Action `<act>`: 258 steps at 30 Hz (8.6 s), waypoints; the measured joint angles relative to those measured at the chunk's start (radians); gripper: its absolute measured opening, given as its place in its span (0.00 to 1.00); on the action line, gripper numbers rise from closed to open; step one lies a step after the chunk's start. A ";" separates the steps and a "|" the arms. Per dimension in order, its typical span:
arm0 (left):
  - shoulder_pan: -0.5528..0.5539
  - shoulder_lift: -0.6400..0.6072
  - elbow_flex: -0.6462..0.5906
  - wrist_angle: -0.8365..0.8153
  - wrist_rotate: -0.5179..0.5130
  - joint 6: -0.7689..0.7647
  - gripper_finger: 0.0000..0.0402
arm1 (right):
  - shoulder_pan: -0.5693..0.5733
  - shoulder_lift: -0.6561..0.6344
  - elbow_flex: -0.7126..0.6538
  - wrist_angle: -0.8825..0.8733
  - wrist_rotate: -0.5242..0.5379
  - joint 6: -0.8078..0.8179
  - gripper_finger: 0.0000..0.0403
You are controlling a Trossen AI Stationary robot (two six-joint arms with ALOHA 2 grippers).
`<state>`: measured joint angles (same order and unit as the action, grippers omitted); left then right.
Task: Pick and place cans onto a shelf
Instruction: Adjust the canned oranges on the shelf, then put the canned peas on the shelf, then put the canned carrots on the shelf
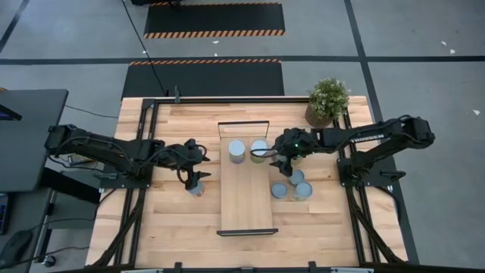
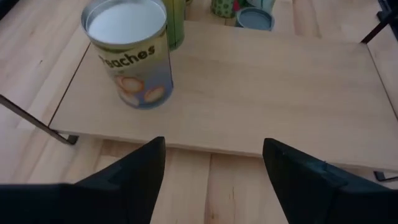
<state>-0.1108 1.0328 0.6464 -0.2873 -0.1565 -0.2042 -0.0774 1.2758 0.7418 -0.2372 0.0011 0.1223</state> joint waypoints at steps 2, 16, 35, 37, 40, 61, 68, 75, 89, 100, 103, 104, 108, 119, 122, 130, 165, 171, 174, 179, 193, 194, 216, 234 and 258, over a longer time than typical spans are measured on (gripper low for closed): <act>0.000 0.000 0.000 0.001 0.000 0.005 0.68 | 0.017 0.000 0.000 0.021 -0.012 -0.011 0.87; -0.003 0.000 0.000 0.004 0.000 0.006 0.68 | -0.027 0.081 0.001 0.163 0.064 -0.185 0.87; -0.040 0.002 0.000 0.019 0.088 -0.046 0.68 | 0.036 0.002 0.044 -0.111 0.196 -0.202 0.88; -0.040 0.002 0.000 0.018 0.087 -0.046 0.68 | 0.033 0.002 0.047 -0.112 0.196 -0.203 0.89; -0.040 0.002 0.000 0.019 0.087 -0.045 0.68 | 0.021 0.006 0.088 -0.181 0.191 -0.198 0.92; -0.037 0.002 0.000 -0.004 0.083 -0.008 0.68 | -0.022 0.177 0.193 -0.356 0.279 0.138 0.98; -0.037 0.002 0.001 -0.013 0.083 -0.009 0.68 | -0.014 0.204 0.193 -0.396 0.290 0.086 0.98; -0.037 0.002 0.001 -0.018 0.082 -0.010 0.68 | -0.014 0.243 0.194 -0.420 0.259 0.040 0.89; -0.037 0.002 0.001 -0.020 0.082 -0.016 0.68 | 0.075 0.186 0.291 -0.511 0.212 -0.056 0.81; -0.037 0.002 0.000 -0.017 0.069 -0.019 0.68 | 0.223 0.197 0.392 -0.421 0.125 -0.017 0.81; -0.037 0.002 0.001 -0.015 0.067 -0.020 0.68 | 0.251 0.197 0.381 -0.364 0.106 0.010 0.81; -0.037 0.002 0.000 -0.016 0.067 -0.020 0.68 | 0.260 0.203 0.381 -0.350 0.106 0.021 0.81; -0.037 0.002 0.001 -0.014 0.064 -0.020 0.68 | 0.284 0.261 0.385 -0.308 0.106 0.056 0.81; -0.037 0.002 0.001 -0.019 0.064 -0.040 0.68 | 0.287 0.419 0.521 -0.410 0.161 0.047 0.83; -0.037 0.002 0.001 -0.020 0.064 -0.040 0.68 | 0.287 0.438 0.523 -0.408 0.158 0.012 0.88; -0.037 0.002 0.001 -0.021 0.064 -0.038 0.68 | 0.291 0.420 0.522 -0.430 0.187 0.010 0.93; -0.037 0.002 0.001 -0.026 0.064 -0.036 0.68 | 0.354 0.325 0.473 -0.572 0.515 0.053 0.93; -0.037 0.002 0.001 -0.026 0.064 -0.037 0.68 | 0.315 0.325 0.466 -0.572 0.585 0.060 0.93; -0.037 0.002 0.001 -0.026 0.065 -0.040 0.68 | 0.309 0.325 0.466 -0.583 0.563 0.061 0.93; -0.037 0.002 0.001 -0.026 0.064 -0.040 0.68 | 0.327 0.317 0.466 -0.587 0.489 0.084 0.93; -0.037 0.002 0.001 -0.026 0.064 -0.038 0.68 | 0.548 0.338 0.447 -0.432 0.815 0.094 0.93; -0.037 0.002 0.001 -0.025 0.065 -0.038 0.68 | 0.555 0.343 0.437 -0.397 0.809 0.064 0.93; -0.037 0.002 0.001 -0.033 0.065 -0.047 0.68 | 0.419 0.354 0.370 -0.204 0.799 -0.238 0.93; -0.038 0.002 0.001 -0.033 0.065 -0.047 0.68 | 0.432 0.299 0.430 -0.416 0.757 -0.138 0.93; -0.037 0.002 0.001 -0.025 0.065 -0.046 0.68 | -0.088 -0.068 0.092 -0.552 0.314 0.223 0.96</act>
<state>-0.1482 1.0349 0.6470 -0.3125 -0.0917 -0.2501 -0.1649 1.2083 0.8333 -0.7890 0.3150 0.3455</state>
